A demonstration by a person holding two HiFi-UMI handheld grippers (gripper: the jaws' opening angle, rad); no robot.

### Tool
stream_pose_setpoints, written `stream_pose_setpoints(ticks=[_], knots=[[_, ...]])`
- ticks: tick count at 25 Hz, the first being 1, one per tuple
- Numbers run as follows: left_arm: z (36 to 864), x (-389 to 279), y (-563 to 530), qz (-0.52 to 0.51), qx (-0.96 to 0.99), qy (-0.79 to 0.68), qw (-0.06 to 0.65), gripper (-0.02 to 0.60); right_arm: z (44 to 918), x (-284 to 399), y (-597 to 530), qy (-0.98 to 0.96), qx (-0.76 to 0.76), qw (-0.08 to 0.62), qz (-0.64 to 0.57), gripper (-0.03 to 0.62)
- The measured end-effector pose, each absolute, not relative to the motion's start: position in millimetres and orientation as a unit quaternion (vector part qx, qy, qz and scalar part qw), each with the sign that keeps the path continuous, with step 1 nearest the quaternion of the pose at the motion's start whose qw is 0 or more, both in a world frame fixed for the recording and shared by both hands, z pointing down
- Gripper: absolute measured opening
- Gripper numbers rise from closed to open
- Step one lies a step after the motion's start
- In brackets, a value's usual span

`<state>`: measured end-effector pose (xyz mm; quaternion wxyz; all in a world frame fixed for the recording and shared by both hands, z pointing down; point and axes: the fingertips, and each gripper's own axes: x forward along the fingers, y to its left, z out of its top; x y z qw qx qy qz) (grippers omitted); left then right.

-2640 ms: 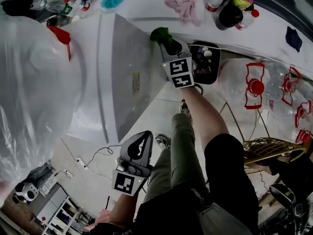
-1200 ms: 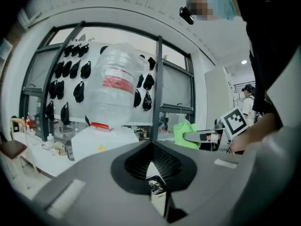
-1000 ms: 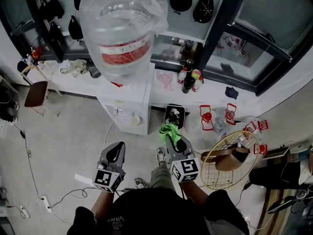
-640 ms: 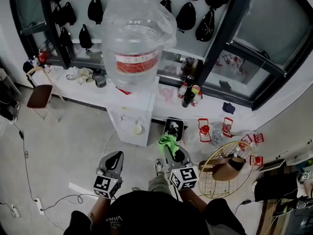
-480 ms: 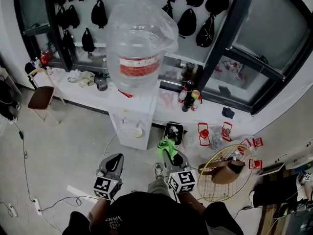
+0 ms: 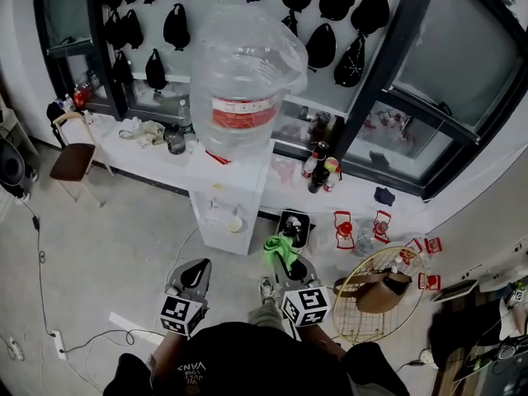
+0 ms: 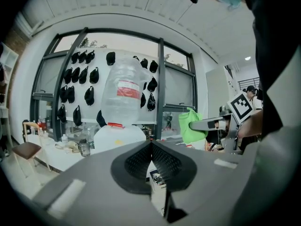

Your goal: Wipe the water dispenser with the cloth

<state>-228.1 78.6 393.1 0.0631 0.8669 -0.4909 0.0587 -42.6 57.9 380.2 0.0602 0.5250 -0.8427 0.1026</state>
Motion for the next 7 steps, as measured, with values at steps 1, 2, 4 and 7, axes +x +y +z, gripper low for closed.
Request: stream_pose_setpoints(ticks=[1, 2, 4, 7], knots=[[393.2, -228.1, 79.5, 0.058, 0.867, -0.491, 0.063, 0.002, 380.6, -42.8, 58.4, -0.842, 0.526, 0.060, 0.103, 0.075], [393.3, -228.4, 80.4, 0.057, 0.867, -0.492, 0.062, 0.002, 380.8, -43.2, 58.8, -0.842, 0.526, 0.060, 0.102, 0.075], [393.7, -229.0, 81.9, 0.055, 0.866, -0.493, 0.061, 0.002, 381.0, -44.2, 60.2, -0.843, 0.525, 0.060, 0.101, 0.075], [393.5, -229.7, 84.3, 0.054, 0.867, -0.492, 0.059, 0.002, 381.3, -45.7, 62.9, -0.843, 0.525, 0.059, 0.099, 0.075]])
